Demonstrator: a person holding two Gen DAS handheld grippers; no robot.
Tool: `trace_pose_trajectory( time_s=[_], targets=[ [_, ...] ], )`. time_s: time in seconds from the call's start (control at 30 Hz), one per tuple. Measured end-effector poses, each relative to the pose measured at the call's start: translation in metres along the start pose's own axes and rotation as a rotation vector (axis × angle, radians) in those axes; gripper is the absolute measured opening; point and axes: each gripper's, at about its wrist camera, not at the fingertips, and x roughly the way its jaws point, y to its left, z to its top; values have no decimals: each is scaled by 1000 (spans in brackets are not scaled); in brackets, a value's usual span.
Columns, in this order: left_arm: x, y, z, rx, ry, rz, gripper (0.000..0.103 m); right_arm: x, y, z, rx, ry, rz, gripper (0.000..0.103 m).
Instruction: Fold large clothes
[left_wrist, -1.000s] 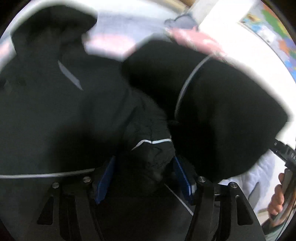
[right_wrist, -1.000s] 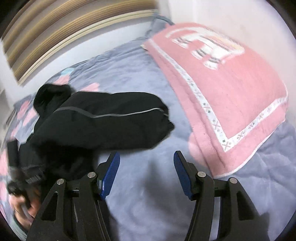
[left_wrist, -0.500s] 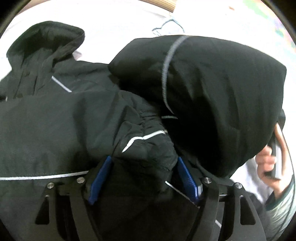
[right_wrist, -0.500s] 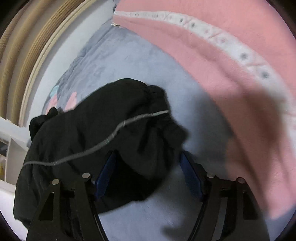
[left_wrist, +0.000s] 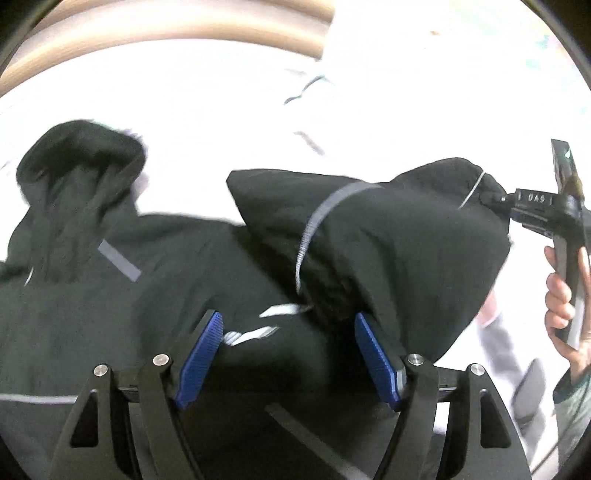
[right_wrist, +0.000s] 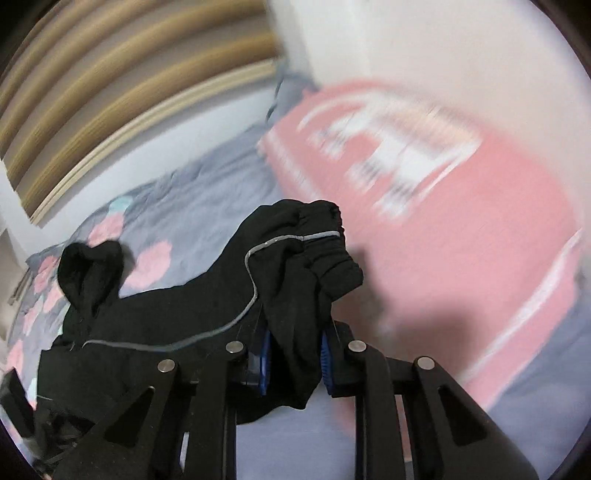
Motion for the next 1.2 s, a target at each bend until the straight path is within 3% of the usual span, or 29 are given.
trace_pose_trajectory(
  time_s=[0.13, 0.2, 0.27, 0.4, 0.47, 0.57, 0.67, 0.7, 0.73, 0.9, 0.97, 1.2],
  targets=[
    [25, -30, 8, 39, 43, -52, 75, -20, -43, 24, -8, -51, -124, 25],
    [55, -38, 2, 33, 128, -91, 75, -14, -67, 29, 6, -31, -175, 25],
    [92, -35, -9, -7, 232, -122, 75, 5, -88, 26, 41, 37, -150, 25],
    [107, -46, -21, 77, 253, -35, 75, 33, -112, 7, 57, 123, -164, 25],
    [105, -48, -21, 102, 258, -30, 75, 39, -122, 0, 89, 140, -135, 35],
    [93, -42, -19, 83, 237, -62, 75, 38, -139, -5, 199, 127, -7, 62],
    [71, -34, -15, 60, 210, -85, 75, 38, -139, -5, 215, 116, 3, 58],
    [63, -31, -14, 66, 197, -81, 75, 39, -135, -4, 199, 118, -12, 35],
    [51, -27, -13, 75, 180, -70, 75, 38, -127, -3, 169, 119, -33, 26],
    [-10, 14, 0, 9, 125, -23, 75, 2, -61, 2, 23, 52, -12, 23],
    [-36, 37, 5, -12, 119, 29, 75, -12, -26, 4, -37, 38, 16, 22],
    [-123, 88, -8, -31, 97, 172, 75, -46, 125, -9, -278, 36, 119, 22]
  ],
)
